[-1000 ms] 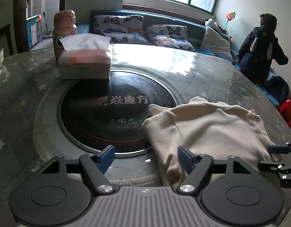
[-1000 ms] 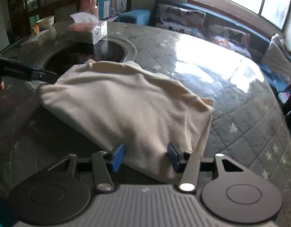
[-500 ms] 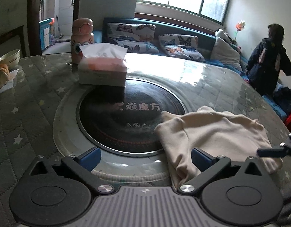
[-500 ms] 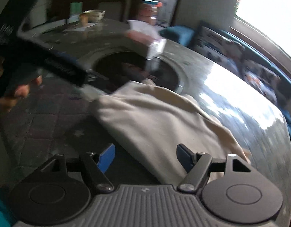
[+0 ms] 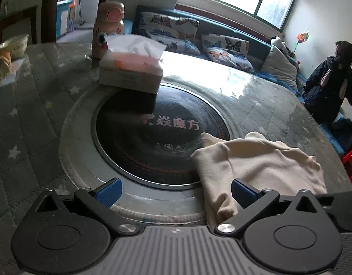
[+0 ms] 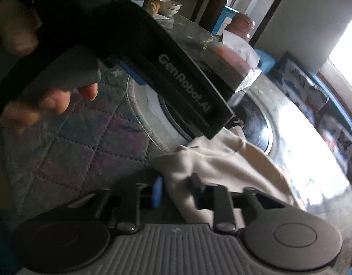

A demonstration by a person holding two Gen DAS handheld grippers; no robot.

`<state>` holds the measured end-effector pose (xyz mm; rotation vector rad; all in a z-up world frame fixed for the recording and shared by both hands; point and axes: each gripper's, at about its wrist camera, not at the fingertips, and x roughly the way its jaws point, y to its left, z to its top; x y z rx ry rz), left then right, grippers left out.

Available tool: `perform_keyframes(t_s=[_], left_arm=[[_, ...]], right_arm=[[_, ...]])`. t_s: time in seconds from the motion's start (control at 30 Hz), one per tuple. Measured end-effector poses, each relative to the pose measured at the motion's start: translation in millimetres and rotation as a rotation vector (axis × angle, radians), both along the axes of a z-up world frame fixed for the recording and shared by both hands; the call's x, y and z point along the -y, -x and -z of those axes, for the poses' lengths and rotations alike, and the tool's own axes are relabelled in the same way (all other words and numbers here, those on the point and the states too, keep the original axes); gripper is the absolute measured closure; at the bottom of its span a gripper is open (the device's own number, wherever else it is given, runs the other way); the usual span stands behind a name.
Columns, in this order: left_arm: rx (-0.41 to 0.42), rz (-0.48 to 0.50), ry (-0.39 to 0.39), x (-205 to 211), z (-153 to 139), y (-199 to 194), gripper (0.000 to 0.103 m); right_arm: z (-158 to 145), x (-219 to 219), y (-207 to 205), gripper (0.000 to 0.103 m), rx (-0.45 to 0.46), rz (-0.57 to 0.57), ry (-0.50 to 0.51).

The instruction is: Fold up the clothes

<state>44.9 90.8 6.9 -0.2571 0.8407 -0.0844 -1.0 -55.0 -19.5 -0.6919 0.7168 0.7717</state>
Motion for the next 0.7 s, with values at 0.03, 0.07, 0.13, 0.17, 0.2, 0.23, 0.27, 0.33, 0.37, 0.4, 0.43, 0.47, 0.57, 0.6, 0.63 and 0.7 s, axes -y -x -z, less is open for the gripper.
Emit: perform_keyframes(t_s=[0.03,0.07,0.13,0.17,0.2,0.23,0.27,0.33,0.37,0.4,0.43,0.47,0.57,0.6,0.63,0.7], left_arm=[[-0.003,0.000,0.014,0,-1,-1,0.000],[-0.008,-0.005,0.030,1,-1,-3,0.000],[-0.020,-0.015,0.074,3,-3,-7,0.000],[-0.025,-0.018,0.093,4,-4,-9,0.000],[-0.031,-0.022,0.108,7,-4,-10,0.000],[-0.040,-0.026,0.119,10,-3,-13,0.000],[-0.049,-0.028,0.130,12,-2,-15,0.000],[-0.068,-0.019,0.153,18,1,-20,0.000],[-0.073,-0.013,0.164,21,3,-21,0.001],[-0.082,-0.007,0.180,24,4,-23,0.002],[-0.092,-0.008,0.200,25,5,-25,0.003],[-0.102,-0.008,0.221,27,6,-27,0.005],[-0.141,-0.009,0.294,29,13,-32,0.017],[-0.153,-0.008,0.317,29,16,-33,0.020],[-0.159,-0.008,0.332,30,17,-34,0.022],[-0.157,-0.017,0.337,32,18,-34,0.031]], right_arm=[[-3,4,-3,0.091,-0.018,0.015,-0.032],[-7,9,-7,0.092,-0.041,0.034,-0.070],[-14,19,-15,0.093,-0.085,0.067,-0.139],[-18,24,-18,0.093,-0.102,0.082,-0.167],[-22,30,-21,0.093,-0.118,0.098,-0.199],[-26,35,-23,0.093,-0.133,0.111,-0.224],[-29,39,-26,0.093,-0.148,0.119,-0.245],[-34,47,-30,0.093,-0.173,0.132,-0.287],[-36,50,-32,0.093,-0.177,0.134,-0.297],[-38,54,-34,0.094,-0.184,0.136,-0.310],[-40,57,-37,0.094,-0.193,0.138,-0.327],[-42,61,-40,0.094,-0.203,0.141,-0.343],[-46,70,-43,0.094,-0.215,0.144,-0.380],[-48,73,-42,0.094,-0.217,0.144,-0.394],[-48,76,-40,0.094,-0.222,0.143,-0.404],[-47,80,-36,0.095,-0.230,0.139,-0.413]])
